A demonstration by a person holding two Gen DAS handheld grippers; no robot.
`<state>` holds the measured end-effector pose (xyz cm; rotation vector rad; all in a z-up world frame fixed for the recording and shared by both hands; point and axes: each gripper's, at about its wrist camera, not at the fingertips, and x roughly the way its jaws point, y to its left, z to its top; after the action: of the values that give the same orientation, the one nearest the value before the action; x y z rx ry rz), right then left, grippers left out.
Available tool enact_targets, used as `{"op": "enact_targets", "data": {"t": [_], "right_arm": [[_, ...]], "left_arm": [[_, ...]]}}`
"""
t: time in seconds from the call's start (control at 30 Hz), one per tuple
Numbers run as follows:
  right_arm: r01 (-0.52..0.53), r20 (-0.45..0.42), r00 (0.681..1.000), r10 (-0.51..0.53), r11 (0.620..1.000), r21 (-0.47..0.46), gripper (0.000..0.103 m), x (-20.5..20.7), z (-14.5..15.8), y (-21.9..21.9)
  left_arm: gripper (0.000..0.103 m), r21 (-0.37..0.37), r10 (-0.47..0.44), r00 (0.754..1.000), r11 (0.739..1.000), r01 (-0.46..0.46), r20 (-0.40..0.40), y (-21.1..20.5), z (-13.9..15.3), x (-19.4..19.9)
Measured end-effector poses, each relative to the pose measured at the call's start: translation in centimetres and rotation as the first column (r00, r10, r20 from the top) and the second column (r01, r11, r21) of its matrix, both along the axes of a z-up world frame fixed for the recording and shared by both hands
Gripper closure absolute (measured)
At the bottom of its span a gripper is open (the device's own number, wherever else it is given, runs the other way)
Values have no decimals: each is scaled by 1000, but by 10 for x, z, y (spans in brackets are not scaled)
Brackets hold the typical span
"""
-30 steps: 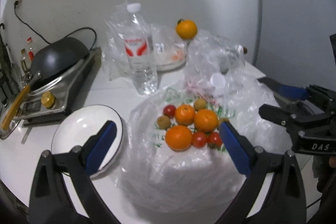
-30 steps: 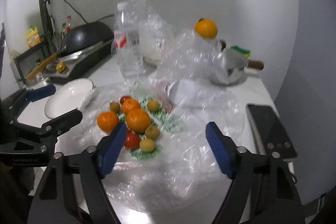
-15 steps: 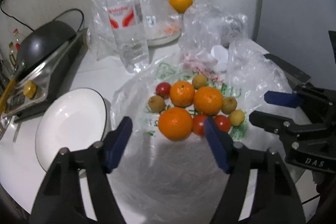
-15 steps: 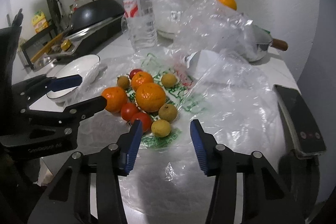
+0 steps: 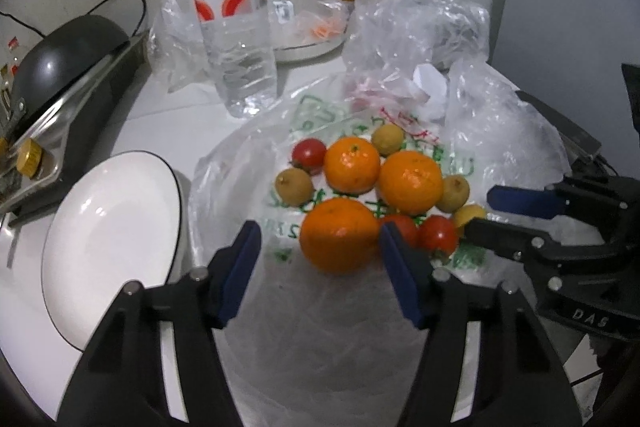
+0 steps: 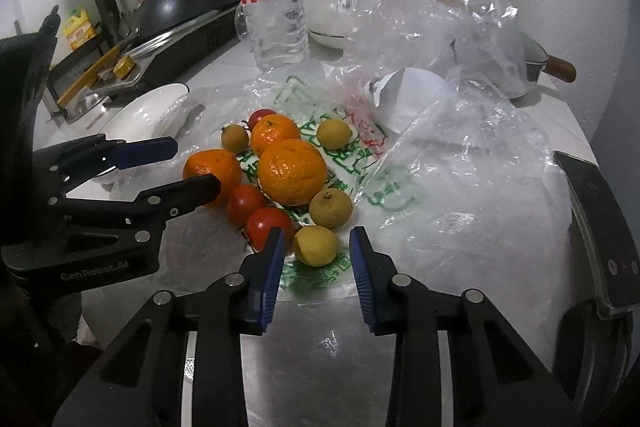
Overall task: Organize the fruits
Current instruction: 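Grasp a large mandarin with the left gripper while the right grasps a small brown fruit, then carry the mandarin with the left gripper while the right carries the brown fruit to the plate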
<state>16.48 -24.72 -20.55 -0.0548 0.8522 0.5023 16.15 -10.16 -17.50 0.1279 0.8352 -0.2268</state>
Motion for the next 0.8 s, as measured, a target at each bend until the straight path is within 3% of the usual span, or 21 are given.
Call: {"op": "enact_targets", "data": {"t": [0.17,0.3,0.57,0.8], "right_arm": [[-6,-15,1000,6,1000,-9,76,2,-5,2],[-12,-6,1000,12,1000,-15,76,1,-4,2],[-7,28,1000,7,1000,-23,76,-2,4,4],[4,61,998,-3,1000,-17,76,-7,16,5]], "left_arm": [[50,-38,-26,999,999,24,-39,-1,-4,5],[56,-59,-38,998,998,35,-48,-1,-5,6],[57,-96,-48,997,994,42,-57,5,-4,4],[57,-117,-77,997,990,75,-14,5,12,-7]]}}
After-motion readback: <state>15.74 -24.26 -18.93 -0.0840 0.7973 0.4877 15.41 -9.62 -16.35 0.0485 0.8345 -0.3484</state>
